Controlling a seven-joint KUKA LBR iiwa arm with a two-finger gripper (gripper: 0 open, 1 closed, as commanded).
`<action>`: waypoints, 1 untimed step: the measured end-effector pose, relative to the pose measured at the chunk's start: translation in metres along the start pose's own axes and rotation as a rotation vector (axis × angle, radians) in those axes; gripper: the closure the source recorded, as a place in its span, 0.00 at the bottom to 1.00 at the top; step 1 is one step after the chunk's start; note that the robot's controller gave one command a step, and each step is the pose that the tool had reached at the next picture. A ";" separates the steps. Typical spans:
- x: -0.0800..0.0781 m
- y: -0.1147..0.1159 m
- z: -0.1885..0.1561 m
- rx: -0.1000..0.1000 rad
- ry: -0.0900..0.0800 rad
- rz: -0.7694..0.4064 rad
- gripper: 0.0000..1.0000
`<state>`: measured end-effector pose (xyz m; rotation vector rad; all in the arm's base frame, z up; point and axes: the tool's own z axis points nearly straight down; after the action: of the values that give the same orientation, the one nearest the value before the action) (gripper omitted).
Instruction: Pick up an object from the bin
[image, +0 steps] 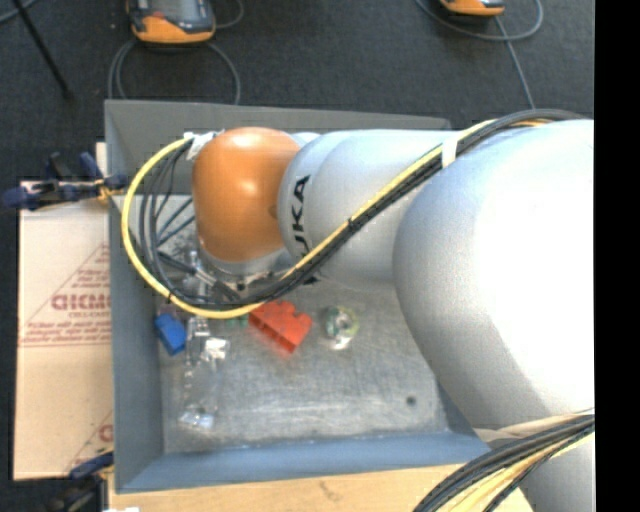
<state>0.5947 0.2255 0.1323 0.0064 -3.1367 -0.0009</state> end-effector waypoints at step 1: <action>-0.009 -0.002 0.022 -0.005 -0.018 -0.082 0.00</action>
Offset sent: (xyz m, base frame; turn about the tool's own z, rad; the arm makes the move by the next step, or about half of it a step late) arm 0.0083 -0.0061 -0.0588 -0.1210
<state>0.6033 0.2231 0.1107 0.1356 -3.1522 -0.0094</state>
